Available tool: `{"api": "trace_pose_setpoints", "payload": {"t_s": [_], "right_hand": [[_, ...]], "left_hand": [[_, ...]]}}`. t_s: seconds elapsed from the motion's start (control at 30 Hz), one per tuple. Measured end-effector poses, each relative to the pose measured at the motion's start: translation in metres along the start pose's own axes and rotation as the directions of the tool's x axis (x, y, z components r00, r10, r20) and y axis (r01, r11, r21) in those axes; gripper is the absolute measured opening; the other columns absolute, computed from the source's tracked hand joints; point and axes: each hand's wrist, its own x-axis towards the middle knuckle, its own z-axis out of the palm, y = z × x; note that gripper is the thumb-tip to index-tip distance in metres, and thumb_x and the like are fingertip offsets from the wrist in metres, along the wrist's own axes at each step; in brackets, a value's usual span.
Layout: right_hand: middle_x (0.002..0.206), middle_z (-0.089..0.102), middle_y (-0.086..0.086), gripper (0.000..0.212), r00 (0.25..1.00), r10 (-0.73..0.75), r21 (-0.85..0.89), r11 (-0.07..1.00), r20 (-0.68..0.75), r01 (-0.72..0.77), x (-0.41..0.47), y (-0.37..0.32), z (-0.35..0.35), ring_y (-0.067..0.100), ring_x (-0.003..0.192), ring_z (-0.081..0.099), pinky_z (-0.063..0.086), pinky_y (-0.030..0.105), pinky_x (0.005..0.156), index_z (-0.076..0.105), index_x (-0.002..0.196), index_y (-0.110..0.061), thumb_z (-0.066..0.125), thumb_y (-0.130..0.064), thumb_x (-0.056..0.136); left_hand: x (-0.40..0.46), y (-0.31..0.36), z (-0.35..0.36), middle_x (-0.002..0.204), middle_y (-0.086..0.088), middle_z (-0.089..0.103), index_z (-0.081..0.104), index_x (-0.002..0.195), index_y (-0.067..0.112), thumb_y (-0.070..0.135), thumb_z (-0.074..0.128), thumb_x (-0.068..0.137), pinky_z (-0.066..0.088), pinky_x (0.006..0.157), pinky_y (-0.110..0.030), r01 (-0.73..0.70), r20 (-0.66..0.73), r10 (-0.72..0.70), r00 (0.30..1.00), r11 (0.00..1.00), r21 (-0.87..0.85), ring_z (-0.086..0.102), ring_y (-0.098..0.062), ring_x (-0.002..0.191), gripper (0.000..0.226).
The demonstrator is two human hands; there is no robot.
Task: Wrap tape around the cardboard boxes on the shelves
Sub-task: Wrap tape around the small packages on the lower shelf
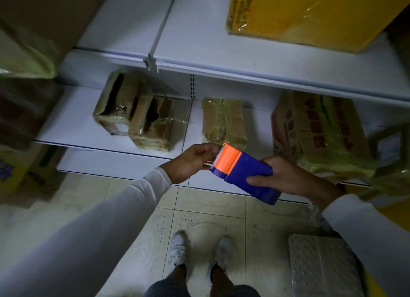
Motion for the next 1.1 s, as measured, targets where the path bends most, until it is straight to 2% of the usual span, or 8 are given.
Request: {"api": "trace_pose_setpoints", "payload": {"t_s": [0.13, 0.3, 0.5, 0.6, 0.77, 0.83, 0.97, 1.1], "right_hand": [[0.078, 0.073, 0.005, 0.022, 1.000, 0.000, -0.018, 1.000, 0.019, 0.000, 0.004, -0.001, 0.000, 0.018, 0.072, 0.070, 0.052, 0.026, 0.065, 0.068, 0.086, -0.009, 0.074, -0.030, 0.082], [0.081, 0.073, 0.009, 0.027, 0.999, 0.015, -0.039, 0.999, 0.045, -0.014, 0.006, 0.002, -0.007, 0.023, 0.075, 0.071, 0.054, 0.035, 0.070, 0.068, 0.089, -0.007, 0.074, -0.032, 0.082], [0.085, 0.075, 0.009, 0.031, 0.990, 0.044, -0.078, 0.996, 0.133, -0.033, 0.011, -0.006, -0.020, 0.028, 0.078, 0.072, 0.056, 0.049, 0.077, 0.070, 0.090, -0.012, 0.076, -0.040, 0.080], [0.075, 0.072, 0.009, 0.049, 0.989, 0.043, -0.058, 0.998, 0.144, -0.035, 0.012, -0.014, -0.035, 0.026, 0.066, 0.067, 0.047, 0.038, 0.062, 0.069, 0.082, -0.012, 0.076, -0.057, 0.067], [0.078, 0.070, 0.023, 0.098, 0.988, 0.095, -0.218, 0.974, 0.119, -0.067, 0.014, -0.003, -0.082, 0.038, 0.066, 0.064, 0.043, 0.033, 0.063, 0.069, 0.085, -0.003, 0.066, -0.090, 0.039], [0.073, 0.071, 0.021, 0.089, 0.989, 0.120, -0.246, 0.965, 0.089, -0.095, 0.014, -0.002, -0.095, 0.036, 0.062, 0.064, 0.042, 0.031, 0.061, 0.069, 0.081, -0.003, 0.070, -0.085, 0.044], [0.058, 0.068, 0.006, 0.043, 0.980, 0.189, -0.271, 0.948, 0.062, -0.166, 0.022, -0.006, -0.102, 0.013, 0.050, 0.060, 0.040, 0.024, 0.054, 0.069, 0.075, -0.008, 0.076, -0.050, 0.074], [0.058, 0.064, 0.005, 0.045, 0.978, 0.206, -0.317, 0.930, 0.031, -0.186, 0.033, -0.005, -0.096, 0.011, 0.045, 0.056, 0.039, 0.025, 0.053, 0.069, 0.081, -0.004, 0.073, -0.049, 0.078]], "left_hand": [[-0.001, 0.002, 0.003, 0.098, 0.000, 0.070, 0.065, 0.112, 0.015, 0.026, 0.039, 0.102, 0.051, 0.077, -0.027, 0.051, -0.032, -0.060, 0.998, 0.973, -0.226, 0.065, -0.013, 0.090, 0.030], [-0.004, 0.000, 0.002, 0.093, 0.003, 0.072, 0.067, 0.105, 0.009, 0.009, 0.044, 0.099, 0.051, 0.073, -0.023, -0.011, -0.044, 0.006, 0.999, 0.992, -0.129, 0.066, -0.010, 0.088, 0.023], [0.006, -0.005, 0.002, 0.090, -0.027, 0.065, 0.067, 0.097, 0.000, 0.005, 0.046, 0.099, 0.053, 0.070, -0.030, -0.087, -0.235, 0.124, 0.964, 0.983, 0.161, 0.059, -0.023, 0.076, 0.021], [0.008, 0.002, 0.000, 0.073, -0.014, 0.061, 0.063, 0.087, 0.002, 0.006, 0.045, 0.099, 0.049, 0.060, -0.023, -0.126, -0.311, 0.159, 0.937, 0.984, 0.123, 0.055, -0.012, 0.064, 0.022], [0.007, -0.001, -0.026, 0.072, -0.009, 0.058, 0.061, 0.094, -0.006, 0.008, 0.047, 0.098, 0.049, 0.059, -0.021, -0.126, -0.454, 0.131, 0.881, 0.991, 0.040, 0.056, -0.009, 0.062, 0.021], [0.013, -0.006, -0.023, 0.073, -0.009, 0.059, 0.061, 0.095, -0.007, 0.007, 0.047, 0.098, 0.049, 0.058, -0.021, -0.105, -0.476, 0.108, 0.873, 0.994, 0.033, 0.055, -0.011, 0.062, 0.020], [0.029, -0.014, -0.009, 0.069, -0.008, 0.056, 0.060, 0.092, -0.004, 0.002, 0.047, 0.097, 0.046, 0.051, -0.016, -0.072, -0.545, 0.036, 0.837, 0.996, -0.045, 0.054, -0.002, 0.052, 0.015], [0.036, -0.019, -0.012, 0.069, -0.007, 0.055, 0.059, 0.088, 0.000, 0.004, 0.048, 0.097, 0.040, 0.051, -0.018, -0.030, -0.596, -0.004, 0.803, 0.998, -0.048, 0.051, -0.010, 0.059, 0.015]]}}
